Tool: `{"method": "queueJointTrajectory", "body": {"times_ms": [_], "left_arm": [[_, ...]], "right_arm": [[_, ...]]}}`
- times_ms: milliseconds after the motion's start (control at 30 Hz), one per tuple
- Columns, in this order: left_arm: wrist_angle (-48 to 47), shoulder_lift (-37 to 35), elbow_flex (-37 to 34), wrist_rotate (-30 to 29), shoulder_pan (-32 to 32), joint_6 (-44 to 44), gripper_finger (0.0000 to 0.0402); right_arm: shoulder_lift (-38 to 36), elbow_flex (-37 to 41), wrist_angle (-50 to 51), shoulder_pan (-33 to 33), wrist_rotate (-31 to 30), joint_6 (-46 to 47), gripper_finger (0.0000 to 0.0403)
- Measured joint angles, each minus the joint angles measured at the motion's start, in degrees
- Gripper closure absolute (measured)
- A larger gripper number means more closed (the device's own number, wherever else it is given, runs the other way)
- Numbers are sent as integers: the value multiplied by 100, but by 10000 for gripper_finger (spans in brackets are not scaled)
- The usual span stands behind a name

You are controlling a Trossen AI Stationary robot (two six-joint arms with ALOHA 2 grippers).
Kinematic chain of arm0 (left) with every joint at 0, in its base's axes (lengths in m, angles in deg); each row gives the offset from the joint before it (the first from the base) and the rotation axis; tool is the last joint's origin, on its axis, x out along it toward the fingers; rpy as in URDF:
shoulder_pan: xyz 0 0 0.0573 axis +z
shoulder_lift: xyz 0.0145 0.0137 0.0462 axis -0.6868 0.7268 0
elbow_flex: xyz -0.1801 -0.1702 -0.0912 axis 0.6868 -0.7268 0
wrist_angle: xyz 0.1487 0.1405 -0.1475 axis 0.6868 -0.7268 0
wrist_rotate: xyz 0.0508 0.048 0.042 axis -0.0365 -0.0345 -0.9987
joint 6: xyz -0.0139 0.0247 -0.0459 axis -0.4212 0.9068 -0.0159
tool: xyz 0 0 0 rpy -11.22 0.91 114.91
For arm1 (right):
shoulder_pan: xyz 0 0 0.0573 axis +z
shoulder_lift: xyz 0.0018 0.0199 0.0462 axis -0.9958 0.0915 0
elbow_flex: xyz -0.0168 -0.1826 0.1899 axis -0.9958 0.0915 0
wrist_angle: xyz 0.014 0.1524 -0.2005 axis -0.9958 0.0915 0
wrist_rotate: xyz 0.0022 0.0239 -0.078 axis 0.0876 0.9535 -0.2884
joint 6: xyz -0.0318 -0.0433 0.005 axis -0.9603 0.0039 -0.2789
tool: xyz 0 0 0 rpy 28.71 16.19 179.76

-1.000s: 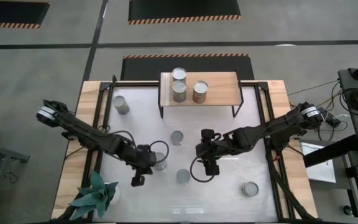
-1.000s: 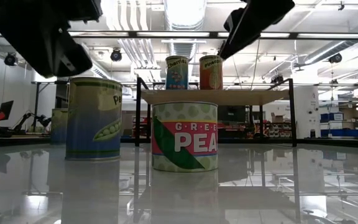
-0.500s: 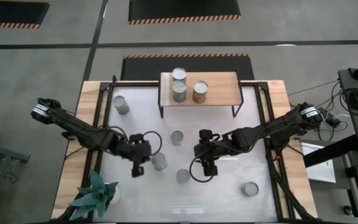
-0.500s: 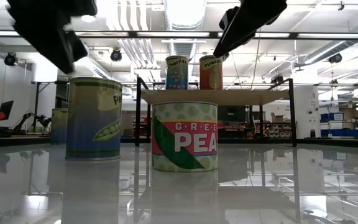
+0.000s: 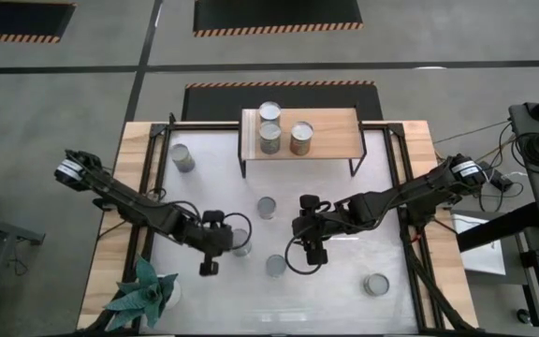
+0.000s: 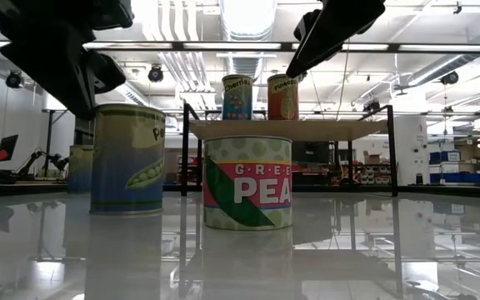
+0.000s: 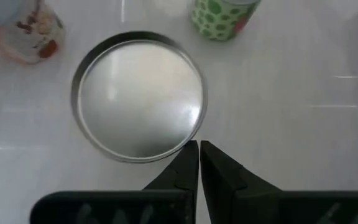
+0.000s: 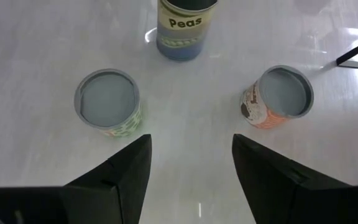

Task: Pick and place cans onto a shelf
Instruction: Put the canned peas on the shelf

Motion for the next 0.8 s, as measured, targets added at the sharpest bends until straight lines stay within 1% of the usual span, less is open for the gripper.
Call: {"method": "queueJointTrajectory", "body": {"times_ms": [67, 200, 300, 367, 400, 467, 567, 800], "left_arm": [[-164, -27, -1, -190, 2, 3, 402], [-458, -248, -2, -857, 2, -66, 402], [-714, -467, -2, -1202, 4, -160, 402], [-743, -616, -2, -1291, 4, -241, 402], [-730, -666, -2, -1276, 4, -260, 402], [-688, -707, -2, -1061, -22, -268, 402], [-548, -686, -7, -736, -99, -214, 402], [194, -338, -72, -467, -262, 154, 402]], "right_arm": [[0, 0, 0, 0, -2, 0, 193], [8, 1, -82, 0, -11, 0, 193], [13, 7, -185, 0, -11, 0, 193], [13, 26, -285, 0, -13, 0, 193], [13, 40, -316, 0, -13, 0, 193], [13, 108, -442, 0, -53, -1, 193], [13, 302, -874, 0, -252, 0, 193], [15, 862, -1989, -82, -308, -4, 193]]}}
